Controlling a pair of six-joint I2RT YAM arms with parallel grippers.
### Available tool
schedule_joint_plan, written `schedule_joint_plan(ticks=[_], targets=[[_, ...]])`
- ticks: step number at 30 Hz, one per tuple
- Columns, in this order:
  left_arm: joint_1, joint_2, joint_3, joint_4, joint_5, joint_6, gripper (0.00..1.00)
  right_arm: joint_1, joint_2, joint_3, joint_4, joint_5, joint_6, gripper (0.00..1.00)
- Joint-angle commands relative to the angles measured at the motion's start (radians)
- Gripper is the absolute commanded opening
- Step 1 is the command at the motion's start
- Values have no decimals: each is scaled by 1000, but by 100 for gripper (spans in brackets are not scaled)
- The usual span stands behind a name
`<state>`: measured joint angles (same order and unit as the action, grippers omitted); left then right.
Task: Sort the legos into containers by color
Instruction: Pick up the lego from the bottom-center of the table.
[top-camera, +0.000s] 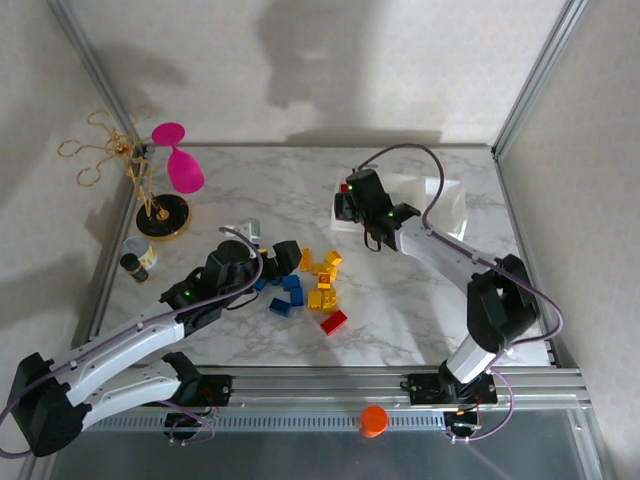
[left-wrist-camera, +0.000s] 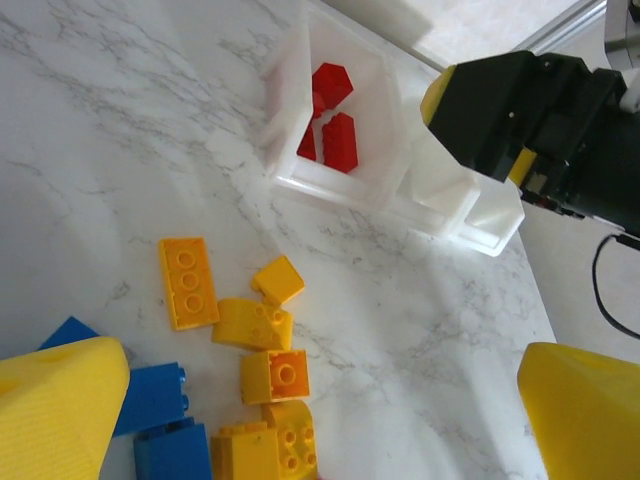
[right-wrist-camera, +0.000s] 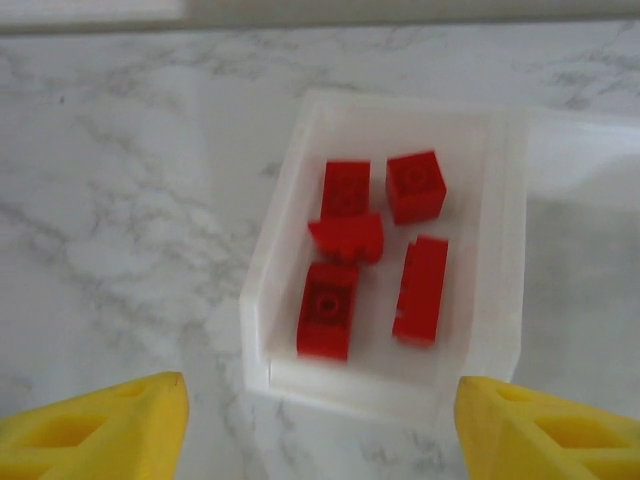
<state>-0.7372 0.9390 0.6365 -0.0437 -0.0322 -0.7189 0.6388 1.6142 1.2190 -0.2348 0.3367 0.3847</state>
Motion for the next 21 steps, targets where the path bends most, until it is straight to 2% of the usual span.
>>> schedule_joint_plan(ticks=[1, 5, 13, 21], targets=[[-22, -38, -30, -32, 4, -35, 100, 18, -75, -76, -61, -4, 78, 72], [-57, -85, -54, -61, -22, -66, 100, 50, -159, -186, -82, -38, 140, 75], [-101, -181, -118, -135, -43, -129, 100, 249, -252, -372, -127, -71, 247, 80], [-106, -252, -164, -210, -52, -167, 100, 432, -303, -520, -114, -87, 312, 86]])
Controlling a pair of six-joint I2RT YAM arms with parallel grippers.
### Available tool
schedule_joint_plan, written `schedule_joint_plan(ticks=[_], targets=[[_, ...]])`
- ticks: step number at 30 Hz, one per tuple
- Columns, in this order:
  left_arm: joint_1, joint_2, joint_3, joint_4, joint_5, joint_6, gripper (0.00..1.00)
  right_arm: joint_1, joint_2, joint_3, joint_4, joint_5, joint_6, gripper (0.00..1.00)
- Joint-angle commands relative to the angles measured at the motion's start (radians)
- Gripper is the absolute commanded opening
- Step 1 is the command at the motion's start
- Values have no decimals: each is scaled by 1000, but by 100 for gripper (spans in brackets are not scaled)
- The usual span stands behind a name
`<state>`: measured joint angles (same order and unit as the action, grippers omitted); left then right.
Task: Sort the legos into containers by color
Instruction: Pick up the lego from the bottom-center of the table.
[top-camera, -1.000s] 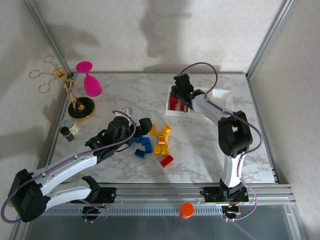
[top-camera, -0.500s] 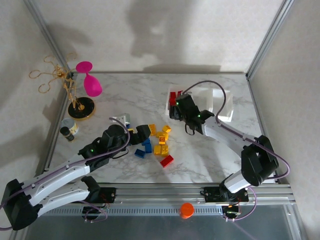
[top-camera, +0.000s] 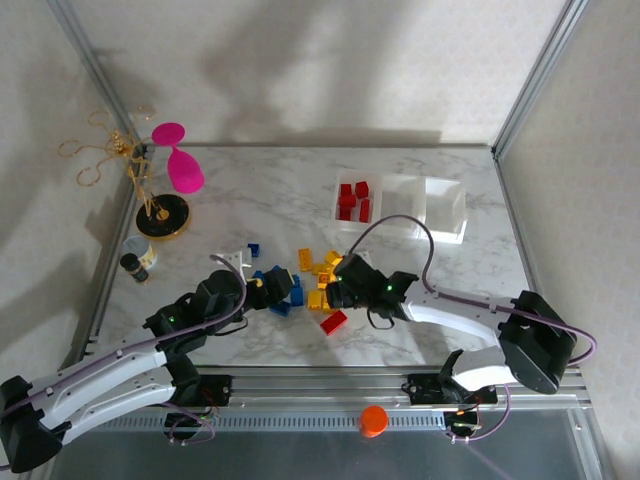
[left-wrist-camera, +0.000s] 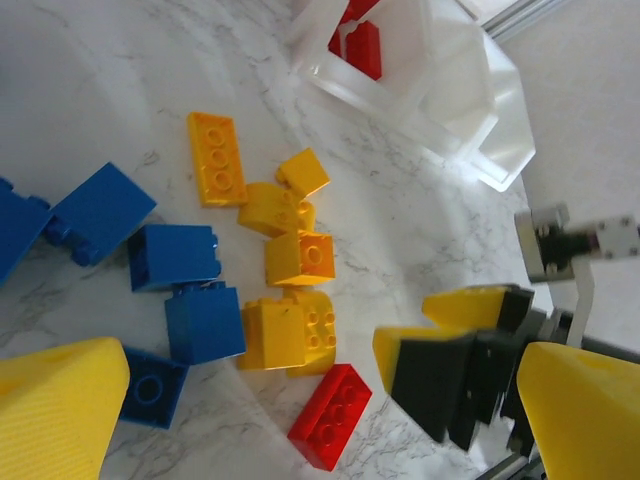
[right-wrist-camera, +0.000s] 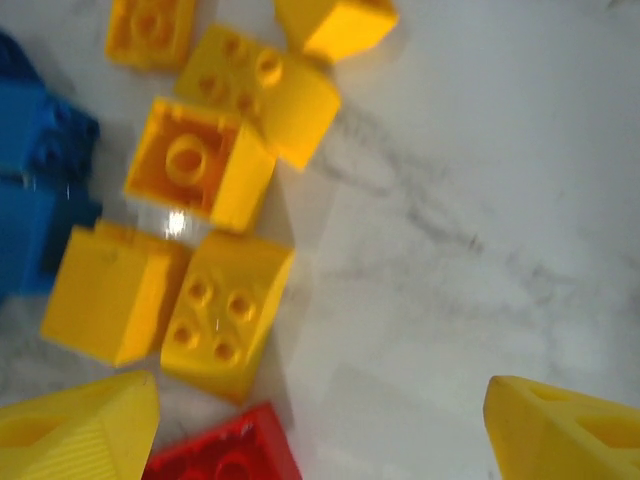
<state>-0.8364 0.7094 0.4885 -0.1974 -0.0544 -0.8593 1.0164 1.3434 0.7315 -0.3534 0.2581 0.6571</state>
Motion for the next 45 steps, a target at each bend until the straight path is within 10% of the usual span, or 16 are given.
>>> schedule_joint_plan(ticks=[1, 17, 45], targets=[[-7, -28, -19, -62, -32, -30, 100, 71, -31, -43, 15, -12, 40, 87], [-7, -105, -21, -134, -108, -30, 100, 212, 128, 21, 3, 12, 306, 96], [-7, -137, -4, -167, -159, -27, 100, 221, 253, 106, -237, 74, 451, 68]])
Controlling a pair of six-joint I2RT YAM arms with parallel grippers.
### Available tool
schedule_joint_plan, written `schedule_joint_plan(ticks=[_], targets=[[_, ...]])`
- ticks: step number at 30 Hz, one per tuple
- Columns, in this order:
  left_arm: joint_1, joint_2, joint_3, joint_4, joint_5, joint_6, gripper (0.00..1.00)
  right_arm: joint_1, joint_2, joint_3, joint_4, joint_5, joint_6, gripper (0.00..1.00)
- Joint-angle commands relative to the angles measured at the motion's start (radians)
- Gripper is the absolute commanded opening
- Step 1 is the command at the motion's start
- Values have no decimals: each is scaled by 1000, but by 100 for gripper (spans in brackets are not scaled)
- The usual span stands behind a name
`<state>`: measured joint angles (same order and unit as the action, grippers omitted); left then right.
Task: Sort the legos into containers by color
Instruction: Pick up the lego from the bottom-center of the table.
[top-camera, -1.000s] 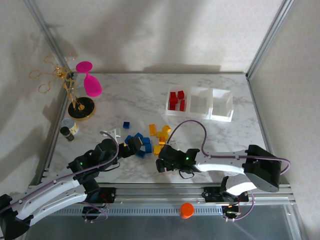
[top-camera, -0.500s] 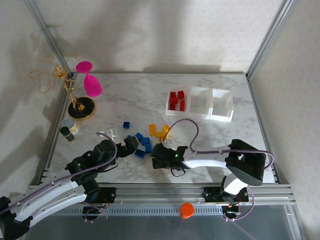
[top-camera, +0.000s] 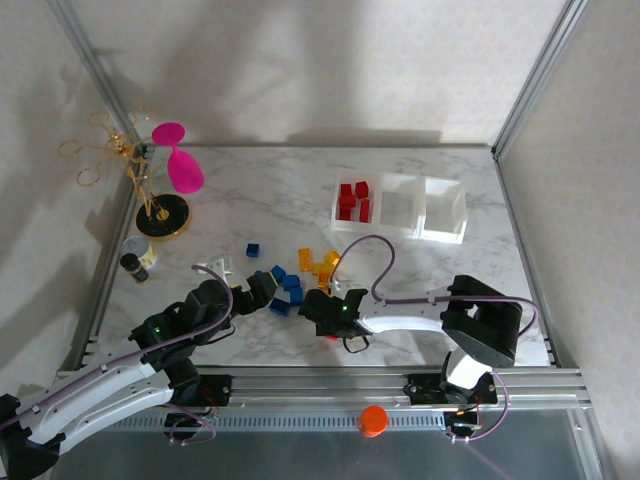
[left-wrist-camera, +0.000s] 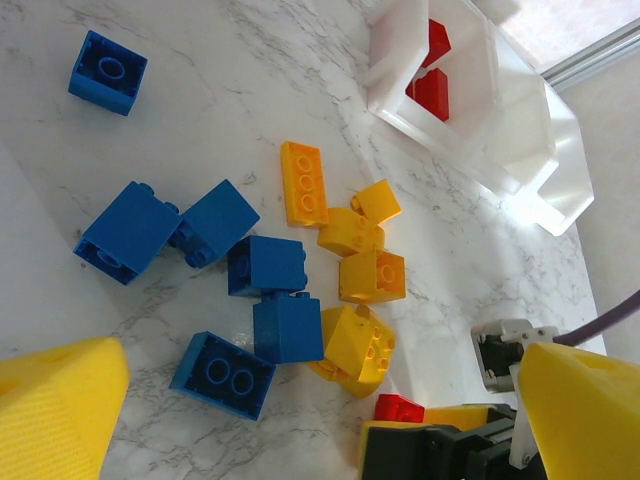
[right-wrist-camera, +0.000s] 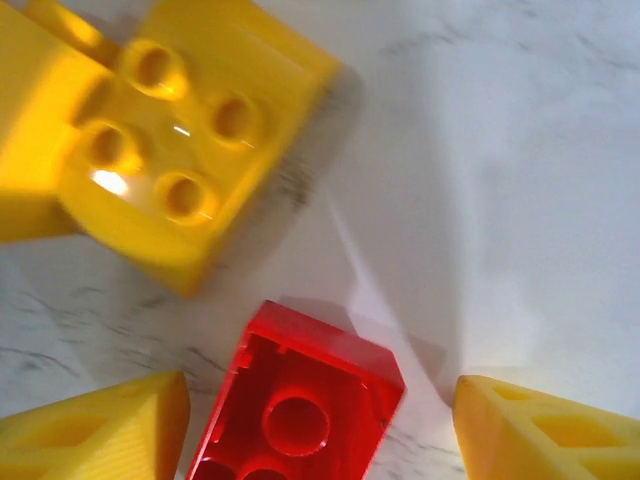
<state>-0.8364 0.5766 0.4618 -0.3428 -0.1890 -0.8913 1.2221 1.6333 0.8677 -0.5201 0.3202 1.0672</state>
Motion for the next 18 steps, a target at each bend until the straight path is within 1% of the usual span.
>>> schedule_joint_plan(ticks=[1, 2, 6, 10, 14, 18], targets=[[-7, -4, 23, -22, -23, 2, 100, 17, -46, -41, -65, 6, 41, 67], [-7, -6, 21, -20, -23, 2, 100, 17, -51, -48, -56, 2, 37, 65], [-7, -3, 17, -6, -17, -5, 100, 16, -44, -46, -4, -22, 7, 54], [-7, -1, 20, -5, -12, -10, 100, 15, -36, -38, 6, -16, -7, 45], [-7, 3, 18, 7, -2, -6, 100, 14, -62, -33, -9, 11, -12, 37], [-8, 19, 24, 22, 5, -2, 99, -8, -110, -38, 5, 6, -42, 32]])
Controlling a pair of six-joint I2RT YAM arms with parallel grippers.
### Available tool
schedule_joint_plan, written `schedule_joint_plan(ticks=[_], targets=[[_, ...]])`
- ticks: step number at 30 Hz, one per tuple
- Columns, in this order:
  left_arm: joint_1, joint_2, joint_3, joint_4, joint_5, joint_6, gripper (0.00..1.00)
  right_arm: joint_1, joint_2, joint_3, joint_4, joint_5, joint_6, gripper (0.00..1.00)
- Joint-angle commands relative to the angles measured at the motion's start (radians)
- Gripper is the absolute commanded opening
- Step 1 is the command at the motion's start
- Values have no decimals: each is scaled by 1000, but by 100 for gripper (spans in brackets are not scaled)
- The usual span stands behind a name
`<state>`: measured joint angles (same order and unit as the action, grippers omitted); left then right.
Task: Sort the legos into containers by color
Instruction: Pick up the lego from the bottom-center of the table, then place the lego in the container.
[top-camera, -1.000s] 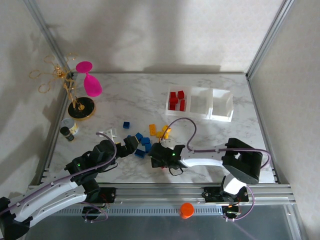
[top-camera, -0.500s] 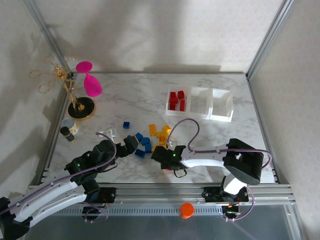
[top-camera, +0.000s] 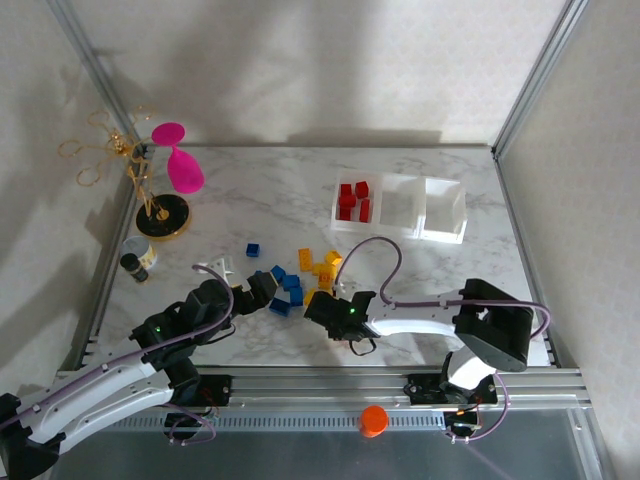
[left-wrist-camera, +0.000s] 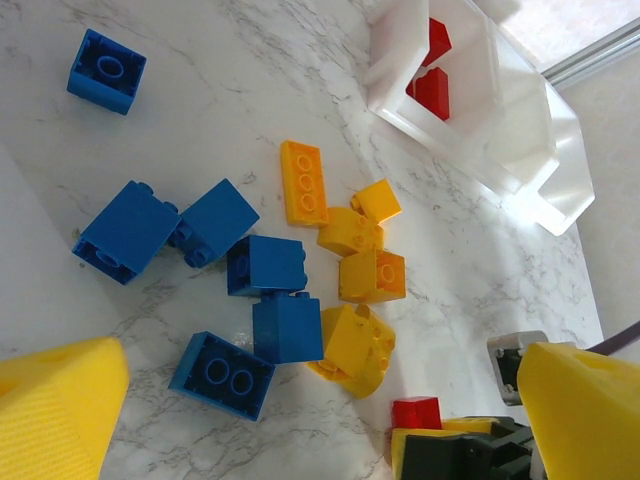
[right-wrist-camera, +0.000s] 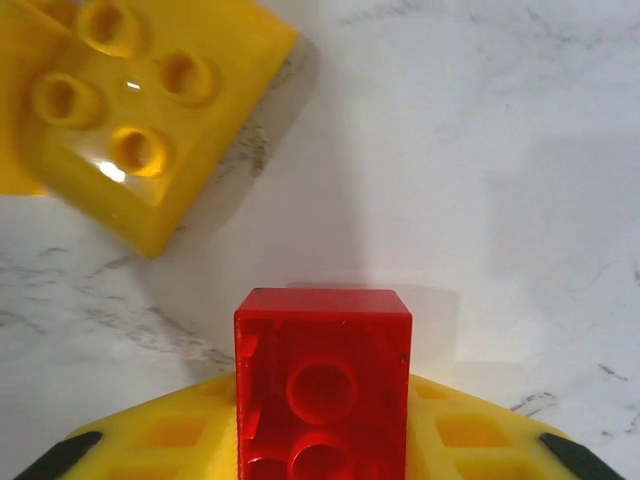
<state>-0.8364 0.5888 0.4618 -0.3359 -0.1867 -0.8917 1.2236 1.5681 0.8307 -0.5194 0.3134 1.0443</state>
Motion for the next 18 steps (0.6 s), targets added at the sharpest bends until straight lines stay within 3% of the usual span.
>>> schedule_joint_plan(ticks=[1, 9, 18], targets=[[-7, 11, 26, 22, 4, 0, 100, -20, -61, 1, 2, 15, -27, 30], [-6, 84, 39, 136, 16, 16, 100, -216, -147, 97, -10, 92, -220, 30], [12, 258, 115, 258, -1, 54, 100, -524, 57, 347, 181, 76, -492, 30]])
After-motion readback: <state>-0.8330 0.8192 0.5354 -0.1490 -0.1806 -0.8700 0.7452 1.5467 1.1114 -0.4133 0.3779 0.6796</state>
